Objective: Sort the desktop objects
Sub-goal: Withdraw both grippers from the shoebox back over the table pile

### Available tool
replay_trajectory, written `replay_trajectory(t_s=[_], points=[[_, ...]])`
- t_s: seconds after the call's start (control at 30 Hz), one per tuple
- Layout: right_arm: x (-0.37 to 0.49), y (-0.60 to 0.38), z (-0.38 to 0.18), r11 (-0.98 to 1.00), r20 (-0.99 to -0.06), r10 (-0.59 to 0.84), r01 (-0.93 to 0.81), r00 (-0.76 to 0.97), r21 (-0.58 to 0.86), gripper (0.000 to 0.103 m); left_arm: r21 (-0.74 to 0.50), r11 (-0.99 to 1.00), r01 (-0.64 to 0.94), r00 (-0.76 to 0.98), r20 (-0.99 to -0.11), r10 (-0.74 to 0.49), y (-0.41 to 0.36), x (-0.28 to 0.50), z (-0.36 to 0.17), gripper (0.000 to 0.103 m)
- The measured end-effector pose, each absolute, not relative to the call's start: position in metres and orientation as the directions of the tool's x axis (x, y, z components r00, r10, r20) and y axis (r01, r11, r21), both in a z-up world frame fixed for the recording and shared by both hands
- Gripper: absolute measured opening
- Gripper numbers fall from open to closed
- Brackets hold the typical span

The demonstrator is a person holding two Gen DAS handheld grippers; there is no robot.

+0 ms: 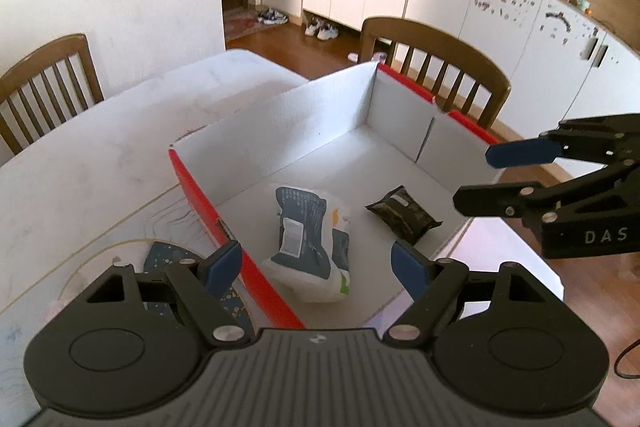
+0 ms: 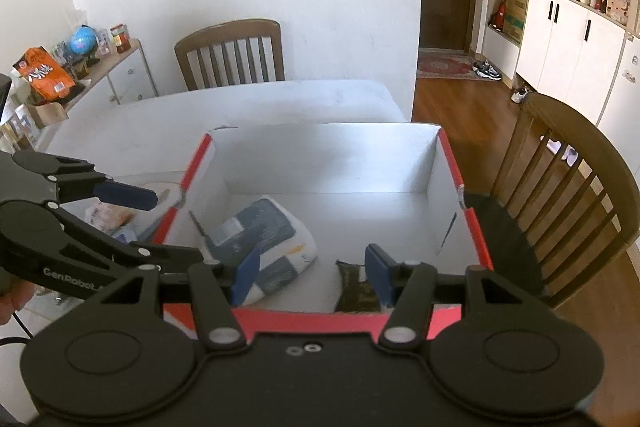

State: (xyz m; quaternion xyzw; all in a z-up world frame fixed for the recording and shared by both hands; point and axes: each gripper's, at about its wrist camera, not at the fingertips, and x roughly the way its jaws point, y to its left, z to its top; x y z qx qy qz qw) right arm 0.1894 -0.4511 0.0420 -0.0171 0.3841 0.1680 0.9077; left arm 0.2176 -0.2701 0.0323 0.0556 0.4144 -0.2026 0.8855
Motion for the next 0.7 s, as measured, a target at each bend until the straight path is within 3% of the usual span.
replay_trajectory(t_s=[0.7], points=[[0.121,-0.352,0.052,0.929,-0.685,0.334,-0.349,0.647,0.123,0.067,-0.102,0.933,0.345,0.622,-0.720,-0.309,-0.165,0.131,0.046,0.081]])
